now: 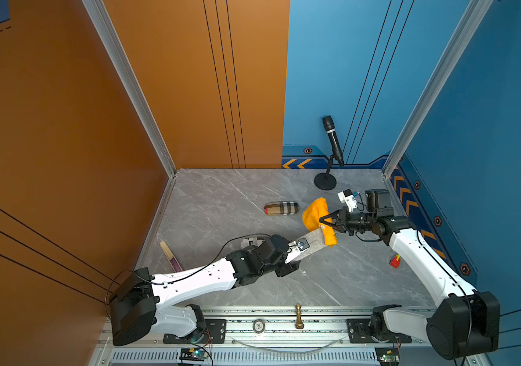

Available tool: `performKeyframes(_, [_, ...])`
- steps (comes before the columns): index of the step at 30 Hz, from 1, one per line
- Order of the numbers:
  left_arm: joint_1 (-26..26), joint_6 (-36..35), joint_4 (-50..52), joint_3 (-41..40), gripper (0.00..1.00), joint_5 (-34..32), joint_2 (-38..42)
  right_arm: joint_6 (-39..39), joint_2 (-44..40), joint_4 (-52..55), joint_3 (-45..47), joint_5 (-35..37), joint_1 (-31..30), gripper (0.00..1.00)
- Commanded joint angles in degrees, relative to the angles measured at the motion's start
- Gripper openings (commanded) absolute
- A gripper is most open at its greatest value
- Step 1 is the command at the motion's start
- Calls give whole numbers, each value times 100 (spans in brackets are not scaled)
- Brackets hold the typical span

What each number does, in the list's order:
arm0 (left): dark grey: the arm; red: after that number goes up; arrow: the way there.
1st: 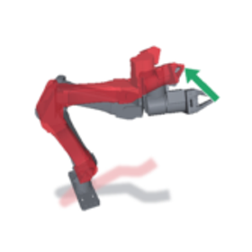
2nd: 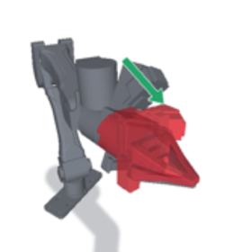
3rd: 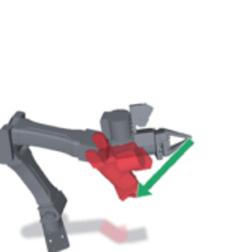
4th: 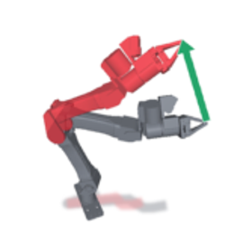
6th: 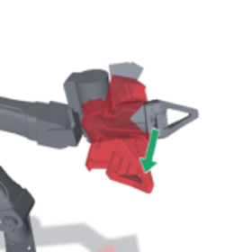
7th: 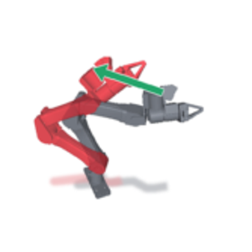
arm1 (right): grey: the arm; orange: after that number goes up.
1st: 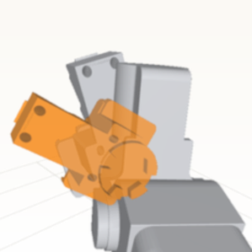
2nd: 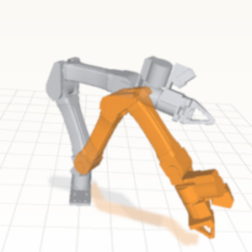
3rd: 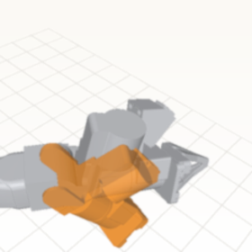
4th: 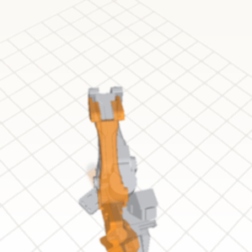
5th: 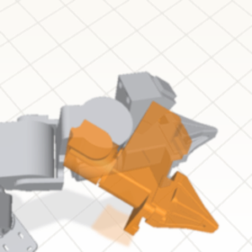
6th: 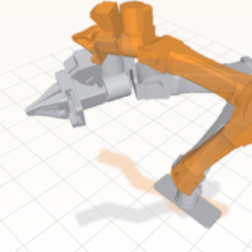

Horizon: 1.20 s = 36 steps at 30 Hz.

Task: Wipe the eyeglass case
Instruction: Wipe the dirt from the eyeglass case.

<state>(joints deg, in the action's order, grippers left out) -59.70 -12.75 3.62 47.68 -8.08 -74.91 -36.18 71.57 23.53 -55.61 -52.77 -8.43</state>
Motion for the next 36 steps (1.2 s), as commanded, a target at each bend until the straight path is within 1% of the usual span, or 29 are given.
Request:
performKeyframes(1, [252,314,-671,45,10,61,30,-134,-144,-205,251,-263,-22,0])
performKeyframes(4, [603,532,-642,13,11,177,117,-159,-354,-21,457,-450,155,0])
performKeyframes(8, [1016,958,-623,-93,12,390,454,-578,-829,-111,708,-833,372,0])
performKeyframes(10, [1118,1135,-664,-211,12,457,625,-646,-1126,-52,751,-875,382,0])
performKeyframes(12, [1222,1348,-637,-291,12,644,751,-557,-1352,175,728,-786,386,0])
performKeyframes(14, [1374,1622,-530,-303,12,1061,861,-315,-1459,493,634,-621,408,0])
performKeyframes(17, [1760,2173,-341,-207,12,1951,1062,201,-1572,1019,332,-256,395,0])
performKeyframes(20, [2253,3174,-696,-170,12,3201,1204,652,-1754,1338,-65,338,262,0])
performKeyframes(22, [2513,4042,-1293,-171,12,3877,1194,847,-1883,1290,-284,698,-2,0])
performKeyframes(24, [2622,4814,-2025,-187,12,4299,1118,882,-2034,887,-345,933,-382,0])
performKeyframes(27, [2691,6077,-3304,-197,12,4702,873,455,-2303,-557,-63,1100,-1032,0])
performKeyframes(28, [2694,6526,-3730,-183,12,4811,747,394,-2337,-944,33,1253,-1266,0])
performKeyframes(29, [2683,6899,-4060,-163,12,4881,632,466,-2329,-1112,59,1496,-1531,0])
performKeyframes(31, [2644,7650,-4812,-126,12,4991,398,920,-2200,-1212,10,2047,-2268,0])
performKeyframes(33, [2580,8162,-5472,-134,12,4970,241,1297,-2009,-1330,-49,2538,-2891,0])
performKeyframes(34, [2544,8354,-5683,-136,12,4957,179,1424,-1880,-1380,-116,2693,-3084,0])
performKeyframes(36, [2476,8537,-5784,-114,12,4980,126,1452,-1638,-1563,-230,2709,-3140,0])
